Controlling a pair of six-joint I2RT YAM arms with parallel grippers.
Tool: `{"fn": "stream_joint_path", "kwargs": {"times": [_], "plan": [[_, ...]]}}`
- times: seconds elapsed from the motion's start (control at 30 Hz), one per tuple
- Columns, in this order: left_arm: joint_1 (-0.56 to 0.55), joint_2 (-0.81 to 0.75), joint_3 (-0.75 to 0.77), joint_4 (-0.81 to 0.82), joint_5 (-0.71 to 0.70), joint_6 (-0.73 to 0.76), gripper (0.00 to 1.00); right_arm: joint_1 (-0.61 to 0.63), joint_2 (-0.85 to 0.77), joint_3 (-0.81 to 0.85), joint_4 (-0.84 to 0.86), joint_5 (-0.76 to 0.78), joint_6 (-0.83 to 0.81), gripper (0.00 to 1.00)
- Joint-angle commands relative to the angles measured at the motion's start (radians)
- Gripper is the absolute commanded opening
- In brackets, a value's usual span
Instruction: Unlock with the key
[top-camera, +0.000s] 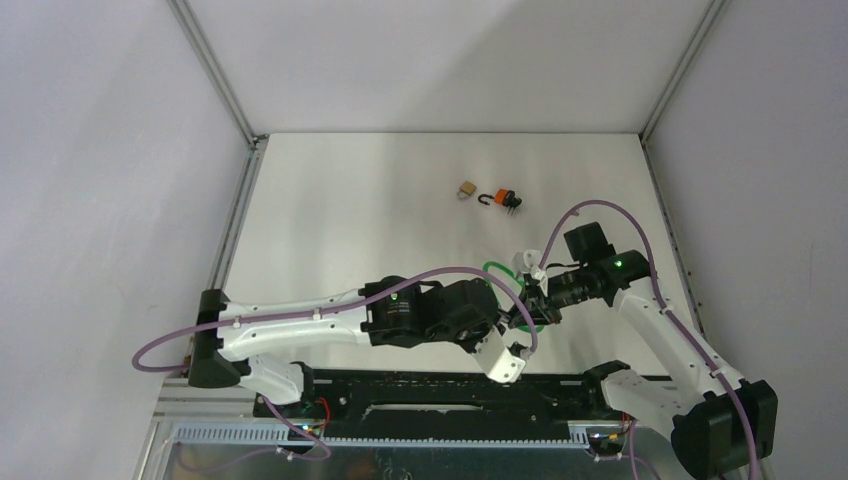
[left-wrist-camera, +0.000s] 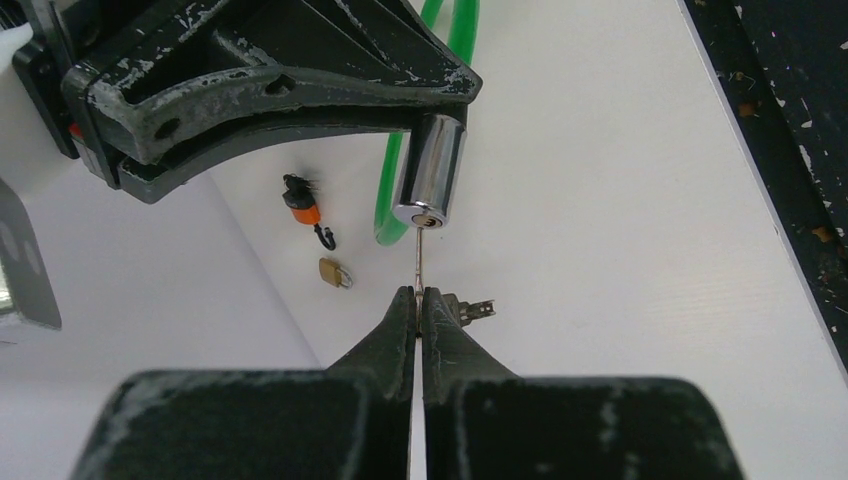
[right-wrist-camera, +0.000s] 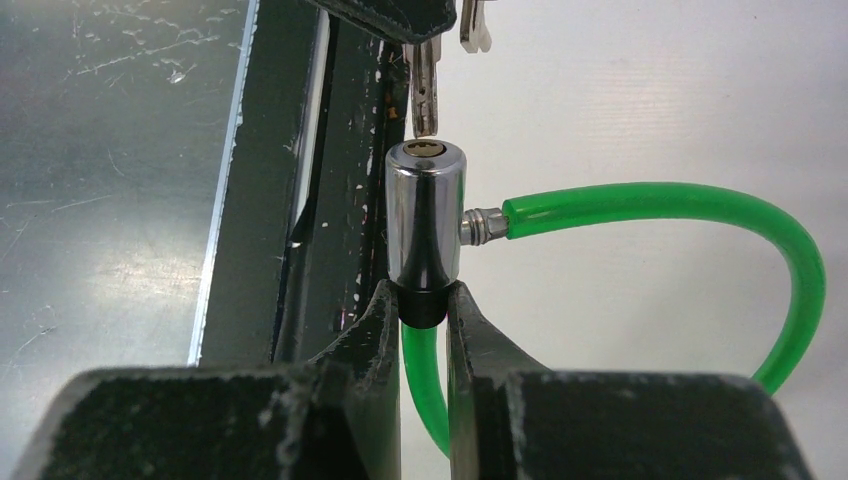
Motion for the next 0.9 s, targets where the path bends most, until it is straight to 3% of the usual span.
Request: {"fn": "stream_joint_path", "kwargs": {"times": [0.0,0.87], "plan": [[-0.009,-0.004,-0.017,0.032,-0.015,0.020,0.00,-0.007,-0.001,0.043,-0.001,-0.049,-0.006,0.00],[-0.013,-0.004,-0.048,0.056,-0.029,0.025,0.00,-0.014,-0.002,0.043,0.004,-0.055,0.000,0.00]]}}
